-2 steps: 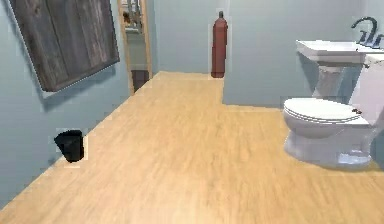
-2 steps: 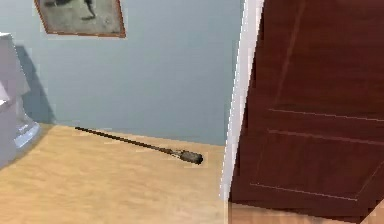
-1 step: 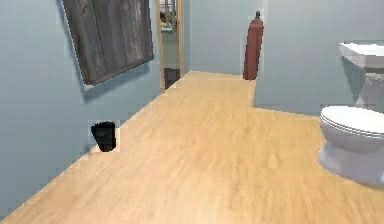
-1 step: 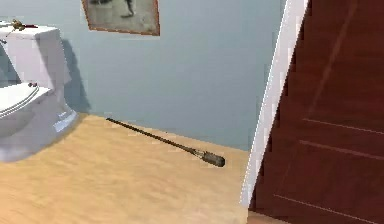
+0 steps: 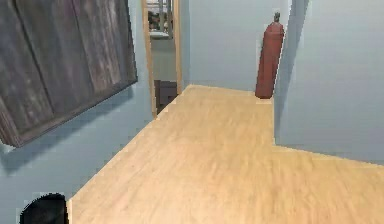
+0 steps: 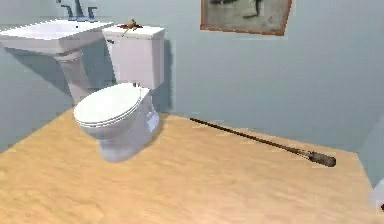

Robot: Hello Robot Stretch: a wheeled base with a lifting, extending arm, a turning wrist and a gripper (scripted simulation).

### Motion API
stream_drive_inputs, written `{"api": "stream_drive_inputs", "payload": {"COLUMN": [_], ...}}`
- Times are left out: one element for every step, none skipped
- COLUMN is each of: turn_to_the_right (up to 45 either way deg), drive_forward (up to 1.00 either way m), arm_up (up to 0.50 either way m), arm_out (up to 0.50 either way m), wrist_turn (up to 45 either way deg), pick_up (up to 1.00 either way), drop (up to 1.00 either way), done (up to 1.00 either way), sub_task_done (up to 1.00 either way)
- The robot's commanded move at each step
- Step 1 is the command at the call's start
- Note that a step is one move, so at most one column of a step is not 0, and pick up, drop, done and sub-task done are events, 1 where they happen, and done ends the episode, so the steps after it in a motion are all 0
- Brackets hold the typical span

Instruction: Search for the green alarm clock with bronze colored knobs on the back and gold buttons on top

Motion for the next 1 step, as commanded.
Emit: {"api": "stream_drive_inputs", "payload": {"turn_to_the_right": [0.0], "drive_forward": [1.0], "arm_up": [0.0], "arm_out": [0.0], "wrist_turn": [0.0], "pick_up": [0.0], "drop": [0.0], "done": [0.0], "sub_task_done": [0.0]}}
